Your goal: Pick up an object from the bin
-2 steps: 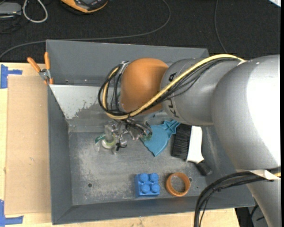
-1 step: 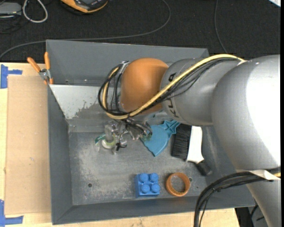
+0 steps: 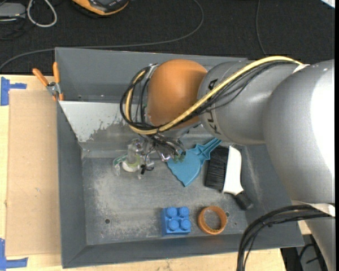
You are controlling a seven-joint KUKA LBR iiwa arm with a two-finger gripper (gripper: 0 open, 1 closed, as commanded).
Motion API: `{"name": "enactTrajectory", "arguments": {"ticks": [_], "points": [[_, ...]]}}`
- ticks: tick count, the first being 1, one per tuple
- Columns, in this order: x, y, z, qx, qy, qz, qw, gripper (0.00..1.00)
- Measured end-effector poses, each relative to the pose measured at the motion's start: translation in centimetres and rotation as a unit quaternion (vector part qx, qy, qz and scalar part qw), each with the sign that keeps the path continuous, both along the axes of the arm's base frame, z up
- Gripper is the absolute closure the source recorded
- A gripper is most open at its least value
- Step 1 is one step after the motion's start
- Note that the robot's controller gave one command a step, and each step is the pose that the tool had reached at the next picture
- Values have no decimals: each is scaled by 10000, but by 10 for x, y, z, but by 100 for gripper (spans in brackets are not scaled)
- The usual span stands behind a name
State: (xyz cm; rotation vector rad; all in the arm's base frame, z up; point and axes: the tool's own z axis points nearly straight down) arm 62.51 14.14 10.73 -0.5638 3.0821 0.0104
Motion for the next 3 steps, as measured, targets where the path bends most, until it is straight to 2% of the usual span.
{"name": "enactTrajectory", "arguments": {"ticks": [1, 2, 3], "points": [[-1, -1, -11, -4, 31, -18, 10000, 100], [0, 0, 19, 6, 10, -41, 10000, 100], [-3, -1, -3, 0, 53, -59, 10000, 100]]}}
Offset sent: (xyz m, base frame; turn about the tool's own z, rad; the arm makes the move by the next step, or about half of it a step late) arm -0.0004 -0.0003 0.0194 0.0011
